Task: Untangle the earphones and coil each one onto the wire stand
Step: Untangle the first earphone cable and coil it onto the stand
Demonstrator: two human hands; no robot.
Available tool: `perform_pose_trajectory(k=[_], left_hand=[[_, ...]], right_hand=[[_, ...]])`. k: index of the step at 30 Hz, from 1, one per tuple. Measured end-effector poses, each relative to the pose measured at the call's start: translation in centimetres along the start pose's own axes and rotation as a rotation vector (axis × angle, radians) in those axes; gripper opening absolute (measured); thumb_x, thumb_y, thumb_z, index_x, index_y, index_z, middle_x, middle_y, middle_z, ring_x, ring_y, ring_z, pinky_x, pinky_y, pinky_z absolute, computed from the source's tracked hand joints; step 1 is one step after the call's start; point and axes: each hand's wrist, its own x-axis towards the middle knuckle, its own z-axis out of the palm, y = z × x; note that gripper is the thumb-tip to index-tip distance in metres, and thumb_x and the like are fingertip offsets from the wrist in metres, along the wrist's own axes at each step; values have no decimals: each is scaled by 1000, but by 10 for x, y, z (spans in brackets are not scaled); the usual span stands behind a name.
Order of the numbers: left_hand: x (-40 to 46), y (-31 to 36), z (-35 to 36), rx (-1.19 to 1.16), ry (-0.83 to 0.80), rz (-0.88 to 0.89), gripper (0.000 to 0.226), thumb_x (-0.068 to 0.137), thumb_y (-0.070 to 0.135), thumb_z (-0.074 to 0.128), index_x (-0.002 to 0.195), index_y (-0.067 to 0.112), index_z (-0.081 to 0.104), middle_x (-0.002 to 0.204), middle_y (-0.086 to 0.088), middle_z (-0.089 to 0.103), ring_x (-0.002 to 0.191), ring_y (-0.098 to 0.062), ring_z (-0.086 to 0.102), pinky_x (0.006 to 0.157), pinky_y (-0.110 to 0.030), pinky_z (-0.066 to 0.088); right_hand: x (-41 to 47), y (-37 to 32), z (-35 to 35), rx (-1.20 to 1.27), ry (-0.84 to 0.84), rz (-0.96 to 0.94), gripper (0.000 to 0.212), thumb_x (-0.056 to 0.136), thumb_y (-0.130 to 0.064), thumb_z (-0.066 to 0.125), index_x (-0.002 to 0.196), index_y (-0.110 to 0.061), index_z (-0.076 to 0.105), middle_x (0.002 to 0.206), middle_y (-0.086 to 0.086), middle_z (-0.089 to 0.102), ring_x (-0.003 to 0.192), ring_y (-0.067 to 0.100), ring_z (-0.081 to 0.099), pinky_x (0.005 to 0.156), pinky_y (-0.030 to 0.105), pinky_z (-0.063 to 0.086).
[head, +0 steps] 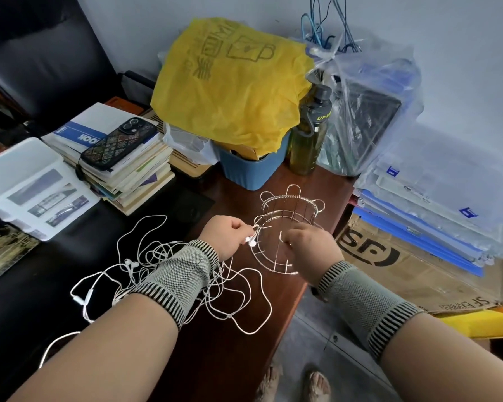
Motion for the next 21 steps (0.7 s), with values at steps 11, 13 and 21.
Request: perform_pose_trajectory(k=[11,13,21], left_hand=[[0,14,31,-195,-223,-85,12,94,18,62,87,9,66,67,0,61,55,-6,53,54,-19,44],[-1,12,32,-180,-221,-79,13,94,17,62,90,7,67,67,1,61,55,-6,53,55,-19,44],[-17,6,30,-137,-284,-25,16,92,18,64,80,8,66,72,-12,60,67,-25,49,57,-28,40]], right_hand=[[-3,55,-10,103,306,250,19,87,-24,66,102,-13,69,105,2,56,84,17,55,65,25,42],[-11,40,-8,186,356,259,17,90,-29,62,95,-14,66,95,0,56,73,13,52,61,24,41],[-8,-18,16,1161,-121,613,31,89,-35,59,76,-11,72,65,5,60,57,17,52,57,32,46]])
